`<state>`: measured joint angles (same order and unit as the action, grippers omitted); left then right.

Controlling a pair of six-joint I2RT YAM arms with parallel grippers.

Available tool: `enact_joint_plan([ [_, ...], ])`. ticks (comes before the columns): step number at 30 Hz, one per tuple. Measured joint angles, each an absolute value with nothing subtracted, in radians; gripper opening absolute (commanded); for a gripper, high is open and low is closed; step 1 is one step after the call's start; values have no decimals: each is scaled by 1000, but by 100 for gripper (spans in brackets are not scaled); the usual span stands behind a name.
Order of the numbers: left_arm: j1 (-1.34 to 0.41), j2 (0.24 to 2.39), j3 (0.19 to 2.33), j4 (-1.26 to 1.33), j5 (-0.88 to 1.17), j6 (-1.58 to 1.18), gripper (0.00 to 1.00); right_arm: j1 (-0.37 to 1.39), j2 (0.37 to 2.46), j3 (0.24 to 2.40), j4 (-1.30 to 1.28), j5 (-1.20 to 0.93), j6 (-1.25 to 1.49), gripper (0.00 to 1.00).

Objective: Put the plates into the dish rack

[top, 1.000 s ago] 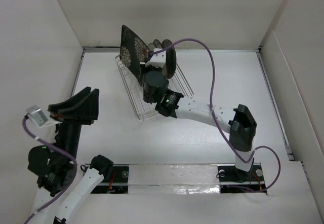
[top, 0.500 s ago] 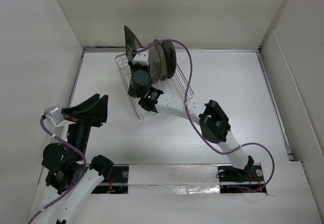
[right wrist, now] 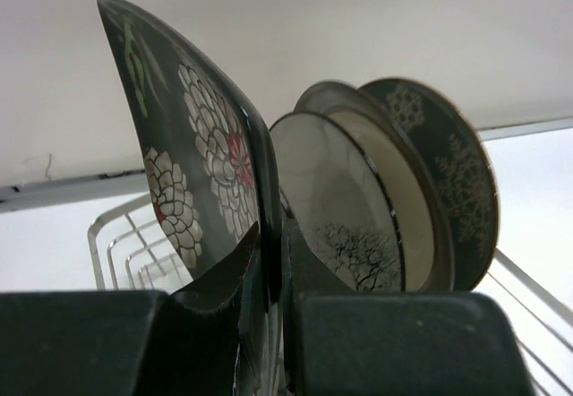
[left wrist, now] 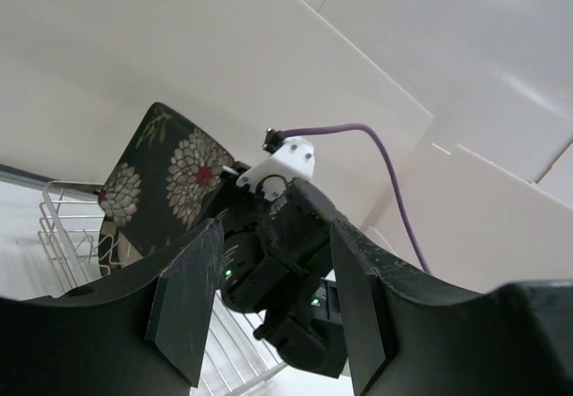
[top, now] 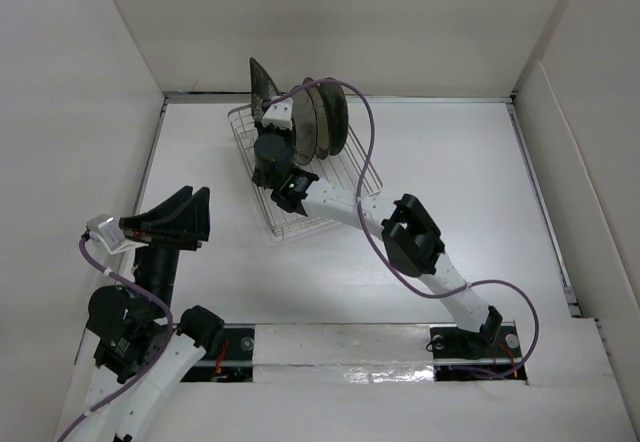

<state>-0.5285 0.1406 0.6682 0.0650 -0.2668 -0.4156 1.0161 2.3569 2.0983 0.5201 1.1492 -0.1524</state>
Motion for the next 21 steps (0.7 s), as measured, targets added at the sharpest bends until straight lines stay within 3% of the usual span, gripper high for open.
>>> enact_joint_plan([
  [21, -529, 132, 667, 72, -270, -411, 48, 1047, 2449, 2109, 401, 1134, -45, 0],
])
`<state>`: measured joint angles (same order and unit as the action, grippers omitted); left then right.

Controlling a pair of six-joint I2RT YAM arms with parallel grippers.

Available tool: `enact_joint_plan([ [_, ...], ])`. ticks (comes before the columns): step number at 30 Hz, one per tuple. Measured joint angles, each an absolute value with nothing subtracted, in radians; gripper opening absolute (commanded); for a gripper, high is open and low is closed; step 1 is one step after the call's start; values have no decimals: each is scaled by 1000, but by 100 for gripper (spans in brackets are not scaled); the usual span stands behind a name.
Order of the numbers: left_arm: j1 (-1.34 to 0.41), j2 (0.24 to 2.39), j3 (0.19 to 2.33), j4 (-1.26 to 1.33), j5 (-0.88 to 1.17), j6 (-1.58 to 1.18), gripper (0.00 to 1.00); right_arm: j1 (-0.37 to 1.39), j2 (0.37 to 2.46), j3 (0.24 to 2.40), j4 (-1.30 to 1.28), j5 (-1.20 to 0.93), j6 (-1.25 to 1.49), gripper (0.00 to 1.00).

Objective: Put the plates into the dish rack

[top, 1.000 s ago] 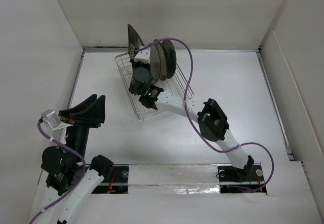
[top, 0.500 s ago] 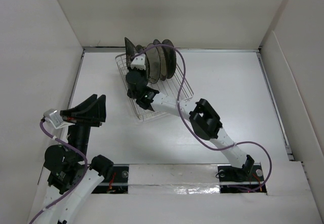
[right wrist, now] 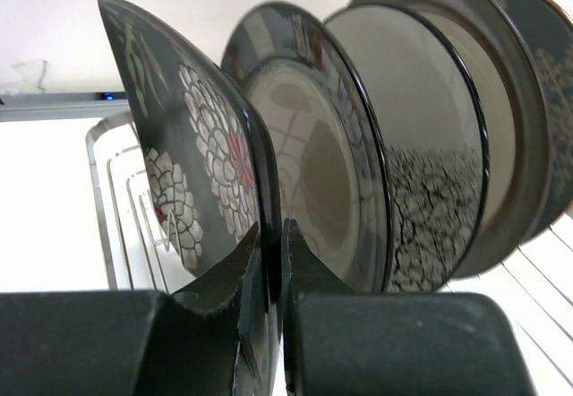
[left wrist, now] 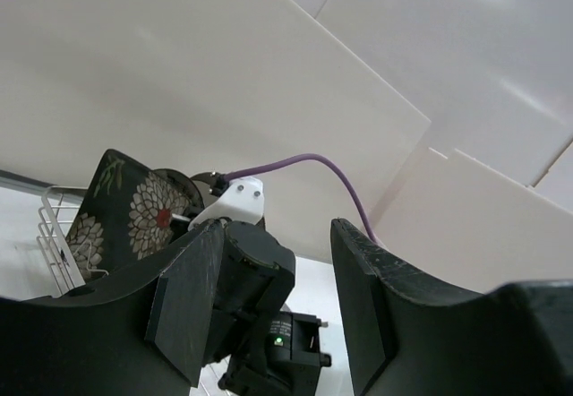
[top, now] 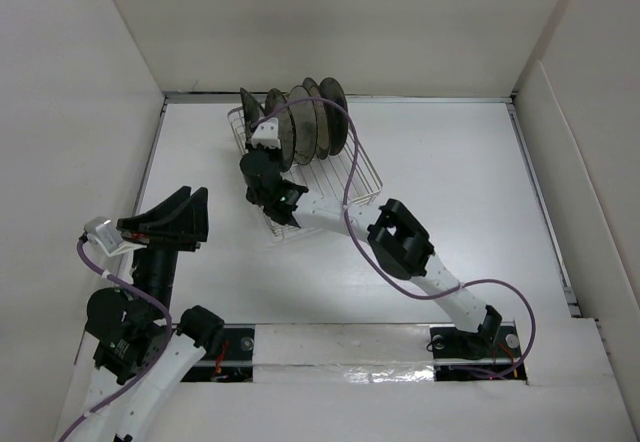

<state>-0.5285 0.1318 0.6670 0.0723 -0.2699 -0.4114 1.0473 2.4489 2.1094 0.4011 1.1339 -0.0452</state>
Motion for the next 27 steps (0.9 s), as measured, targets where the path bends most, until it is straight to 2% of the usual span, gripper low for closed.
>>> enact_joint_plan([
  [3, -529, 131, 667, 72, -270, -411, 48, 1062, 2450, 2081, 414, 1150, -42, 2],
  [6, -529, 131, 667, 72, -270, -411, 48, 1076, 2451, 2051, 418, 1165, -24, 17],
  [8, -529, 131, 667, 72, -269, -411, 48, 1084, 2451, 2024, 439, 1171, 0, 31],
  [9, -529, 131, 667, 72, -269, -411, 48, 1088, 2451, 2014, 450, 1170, 14, 31],
  [13, -529, 131, 667, 72, -267, -411, 48, 1098, 2434, 1962, 467, 1153, 91, 49],
  [17, -529, 131, 665, 72, -266, -411, 48, 1105, 2380, 1857, 486, 1114, 147, 62],
  [21, -528, 138, 662, 70, -266, -411, 48, 1124, 2291, 1752, 545, 1091, 136, 68],
  [27, -528, 164, 662, 68, -266, -408, 48, 1166, 2113, 1659, 591, 1068, 120, 69],
])
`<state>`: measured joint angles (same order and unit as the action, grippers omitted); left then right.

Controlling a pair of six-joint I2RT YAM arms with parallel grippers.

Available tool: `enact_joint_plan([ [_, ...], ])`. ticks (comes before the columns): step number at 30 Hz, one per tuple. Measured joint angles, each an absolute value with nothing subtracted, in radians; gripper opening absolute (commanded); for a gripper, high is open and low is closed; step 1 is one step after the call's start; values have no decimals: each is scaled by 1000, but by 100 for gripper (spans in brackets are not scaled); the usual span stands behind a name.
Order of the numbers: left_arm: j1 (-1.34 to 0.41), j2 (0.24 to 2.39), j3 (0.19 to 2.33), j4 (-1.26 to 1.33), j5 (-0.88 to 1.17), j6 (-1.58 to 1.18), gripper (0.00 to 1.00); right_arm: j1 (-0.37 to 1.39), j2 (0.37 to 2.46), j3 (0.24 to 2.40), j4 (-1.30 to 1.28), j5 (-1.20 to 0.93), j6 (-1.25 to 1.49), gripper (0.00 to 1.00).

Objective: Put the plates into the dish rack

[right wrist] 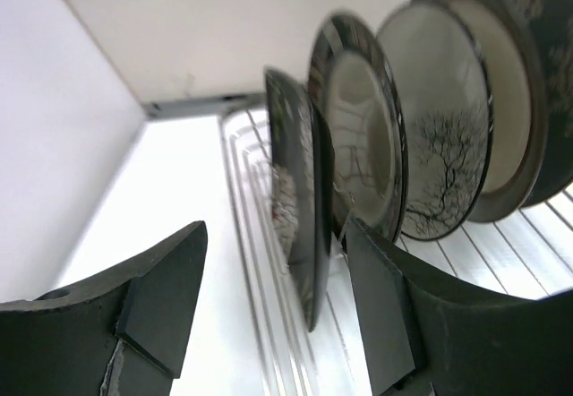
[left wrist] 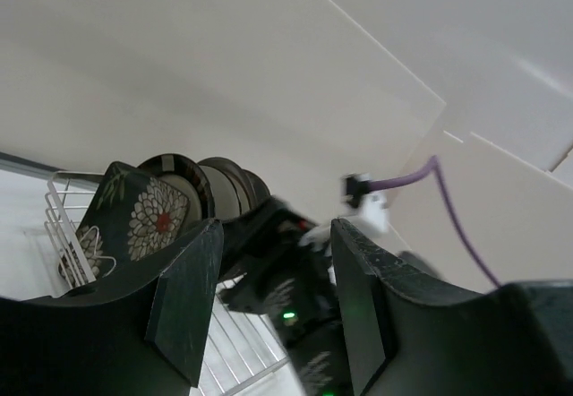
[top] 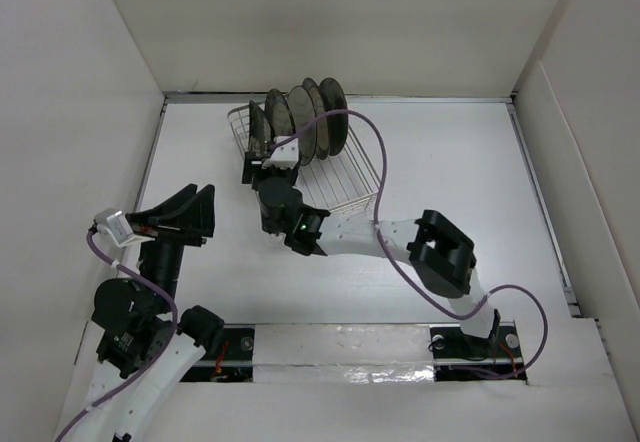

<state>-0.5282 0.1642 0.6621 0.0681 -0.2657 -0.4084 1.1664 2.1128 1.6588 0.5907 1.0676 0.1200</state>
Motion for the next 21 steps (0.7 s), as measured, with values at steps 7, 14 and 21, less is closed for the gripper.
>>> enact_joint_plan([
  [7, -514, 245, 662, 54, -258, -409, 48, 1146, 1855, 1530, 509, 910, 162, 0],
  [14, -486, 299, 662, 43, -238, -409, 48, 996, 1861, 1813, 46, 509, 230, 48],
  [21, -486, 300, 662, 41, -231, -409, 47, 927, 2121, 2217, -334, 344, 211, 59],
])
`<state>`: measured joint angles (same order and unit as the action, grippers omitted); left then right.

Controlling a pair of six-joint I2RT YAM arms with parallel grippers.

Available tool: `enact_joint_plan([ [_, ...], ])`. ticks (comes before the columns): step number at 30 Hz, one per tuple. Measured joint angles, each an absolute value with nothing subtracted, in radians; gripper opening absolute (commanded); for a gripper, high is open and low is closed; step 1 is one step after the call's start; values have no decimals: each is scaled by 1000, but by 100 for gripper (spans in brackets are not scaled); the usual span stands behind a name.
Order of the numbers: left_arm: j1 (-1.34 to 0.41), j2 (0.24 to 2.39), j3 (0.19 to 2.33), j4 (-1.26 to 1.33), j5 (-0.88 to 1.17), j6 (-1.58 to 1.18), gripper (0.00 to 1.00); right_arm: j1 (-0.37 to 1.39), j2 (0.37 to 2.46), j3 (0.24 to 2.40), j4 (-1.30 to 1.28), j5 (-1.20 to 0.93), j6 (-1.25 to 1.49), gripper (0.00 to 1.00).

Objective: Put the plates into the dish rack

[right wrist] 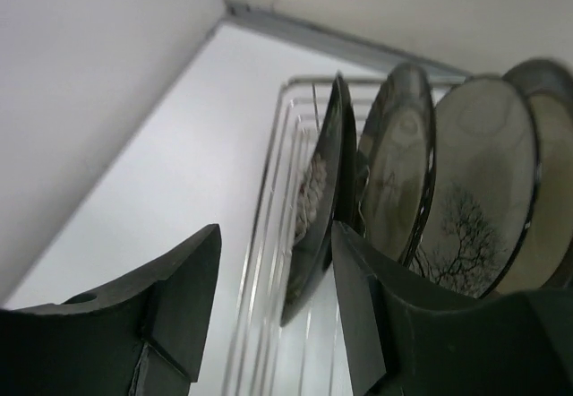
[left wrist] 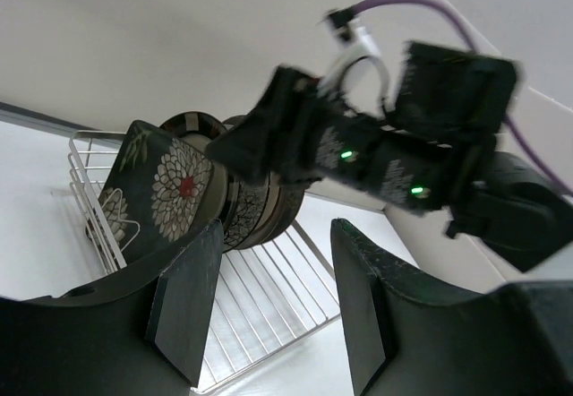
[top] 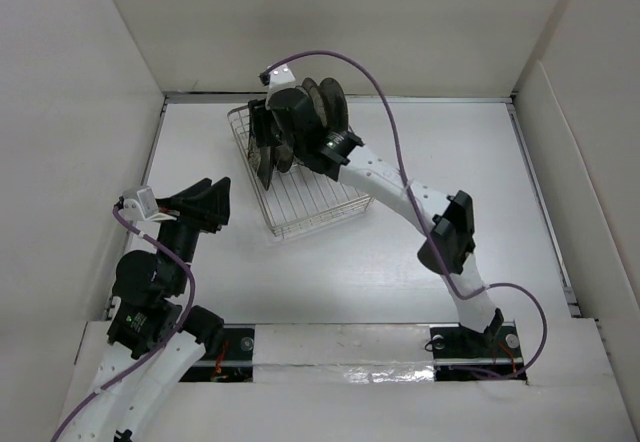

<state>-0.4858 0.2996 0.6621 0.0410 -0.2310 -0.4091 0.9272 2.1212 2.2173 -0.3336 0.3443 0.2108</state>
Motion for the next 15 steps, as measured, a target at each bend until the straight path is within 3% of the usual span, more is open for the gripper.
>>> enact_joint_plan([
  [9, -484, 299, 662, 41, -218, -409, 47, 910, 2321, 2341, -550, 348, 206, 57],
  [15, -484, 296, 662, 41, -206, -409, 47, 892, 2323, 2353, -552, 382, 207, 47],
])
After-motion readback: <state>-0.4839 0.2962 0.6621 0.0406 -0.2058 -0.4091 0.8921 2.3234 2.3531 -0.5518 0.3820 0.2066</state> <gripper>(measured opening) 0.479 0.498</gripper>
